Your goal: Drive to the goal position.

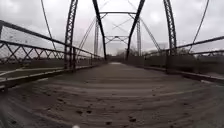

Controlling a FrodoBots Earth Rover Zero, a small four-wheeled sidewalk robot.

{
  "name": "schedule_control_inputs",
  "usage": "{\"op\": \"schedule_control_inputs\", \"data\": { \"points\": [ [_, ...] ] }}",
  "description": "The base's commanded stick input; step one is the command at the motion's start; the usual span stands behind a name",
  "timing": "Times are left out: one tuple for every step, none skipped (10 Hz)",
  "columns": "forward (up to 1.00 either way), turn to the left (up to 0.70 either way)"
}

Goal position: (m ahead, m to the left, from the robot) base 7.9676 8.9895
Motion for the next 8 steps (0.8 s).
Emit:
{"op": "schedule_control_inputs", "data": {
  "points": [
    [0.70,0.00],
    [0.70,0.00],
    [0.70,0.00],
    [0.70,0.00],
    [0.70,0.00],
    [0.70,0.00],
    [0.70,0.00],
    [0.70,0.00]
  ]
}}
